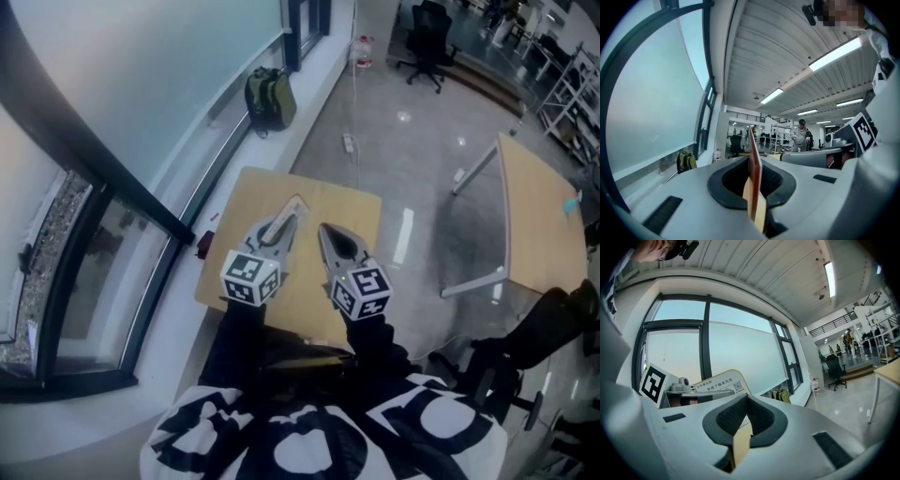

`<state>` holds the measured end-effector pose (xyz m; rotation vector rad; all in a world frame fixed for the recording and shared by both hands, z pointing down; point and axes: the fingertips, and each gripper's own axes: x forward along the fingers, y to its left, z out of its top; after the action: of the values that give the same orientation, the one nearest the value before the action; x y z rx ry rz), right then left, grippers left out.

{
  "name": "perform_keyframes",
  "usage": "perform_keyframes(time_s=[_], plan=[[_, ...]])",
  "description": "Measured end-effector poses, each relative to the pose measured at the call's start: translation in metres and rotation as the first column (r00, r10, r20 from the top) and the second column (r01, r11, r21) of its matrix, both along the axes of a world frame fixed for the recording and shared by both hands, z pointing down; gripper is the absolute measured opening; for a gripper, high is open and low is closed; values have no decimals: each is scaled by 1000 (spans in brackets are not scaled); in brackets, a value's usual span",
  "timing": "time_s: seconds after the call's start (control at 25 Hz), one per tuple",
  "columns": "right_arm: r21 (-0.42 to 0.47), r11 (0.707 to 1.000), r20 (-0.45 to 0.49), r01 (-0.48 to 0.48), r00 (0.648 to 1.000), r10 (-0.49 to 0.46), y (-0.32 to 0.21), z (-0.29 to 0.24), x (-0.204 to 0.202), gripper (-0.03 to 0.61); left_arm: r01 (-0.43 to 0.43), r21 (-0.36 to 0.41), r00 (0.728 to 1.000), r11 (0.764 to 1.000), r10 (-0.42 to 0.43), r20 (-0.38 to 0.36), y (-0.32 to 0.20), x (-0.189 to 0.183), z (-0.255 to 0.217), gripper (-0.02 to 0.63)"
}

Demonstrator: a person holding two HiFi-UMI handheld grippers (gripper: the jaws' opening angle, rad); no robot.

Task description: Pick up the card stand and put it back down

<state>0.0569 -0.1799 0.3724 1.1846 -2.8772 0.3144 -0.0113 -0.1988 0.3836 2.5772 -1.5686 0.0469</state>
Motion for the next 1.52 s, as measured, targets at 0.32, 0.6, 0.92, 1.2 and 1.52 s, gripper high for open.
perform_keyframes(time_s=[0.32,0.6,0.92,1.2,1.52], plan=[[57,998,-38,17,999,-15,19,-17,0,17,166,104,985,981,-169,20,26,-8,-28,24],[73,997,-30,4,1000,-1,25,-21,-5,17,249,141,967,958,-253,17,43,-17,-34,25],[85,996,-52,32,998,-28,26,-30,-7,15,245,105,969,964,-247,3,42,-15,-23,23],[82,996,-53,21,998,-16,21,-28,-1,17,248,112,968,962,-251,12,43,-17,-23,23],[64,998,-53,14,999,-11,20,-18,0,17,259,77,965,963,-261,19,46,-24,-6,23]])
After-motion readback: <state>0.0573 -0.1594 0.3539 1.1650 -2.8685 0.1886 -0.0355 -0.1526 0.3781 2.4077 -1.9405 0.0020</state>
